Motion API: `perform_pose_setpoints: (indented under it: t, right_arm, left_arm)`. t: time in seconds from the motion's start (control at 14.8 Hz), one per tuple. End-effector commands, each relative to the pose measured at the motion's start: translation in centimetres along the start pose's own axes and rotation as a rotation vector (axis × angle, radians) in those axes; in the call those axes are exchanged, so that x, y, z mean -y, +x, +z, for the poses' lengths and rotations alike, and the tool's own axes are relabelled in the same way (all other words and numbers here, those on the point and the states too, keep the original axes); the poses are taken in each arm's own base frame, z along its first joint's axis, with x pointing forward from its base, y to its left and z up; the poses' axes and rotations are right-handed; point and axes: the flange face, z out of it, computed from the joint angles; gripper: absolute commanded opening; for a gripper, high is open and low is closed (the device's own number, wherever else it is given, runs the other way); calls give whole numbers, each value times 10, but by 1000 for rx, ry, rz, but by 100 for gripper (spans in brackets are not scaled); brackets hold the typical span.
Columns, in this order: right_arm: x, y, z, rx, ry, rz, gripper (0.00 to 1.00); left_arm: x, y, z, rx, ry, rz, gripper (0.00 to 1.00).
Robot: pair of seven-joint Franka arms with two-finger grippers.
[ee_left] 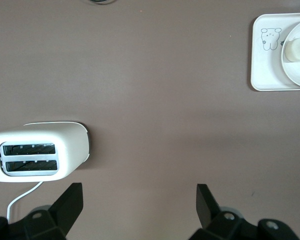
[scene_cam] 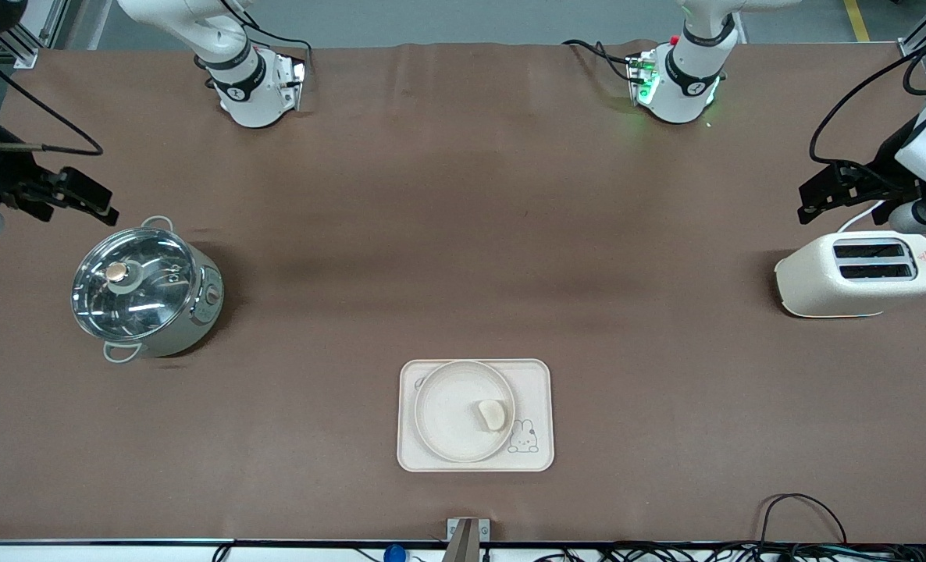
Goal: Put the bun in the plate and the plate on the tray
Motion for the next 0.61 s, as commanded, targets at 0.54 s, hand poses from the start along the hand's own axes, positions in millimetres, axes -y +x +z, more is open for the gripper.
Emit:
perform_pose_setpoints:
  t: [0.54]
  right_arm:
    - [-92, -8, -25, 13, -24, -11, 100]
  left_arm:
    - [5, 3, -4, -11, 0, -1, 100]
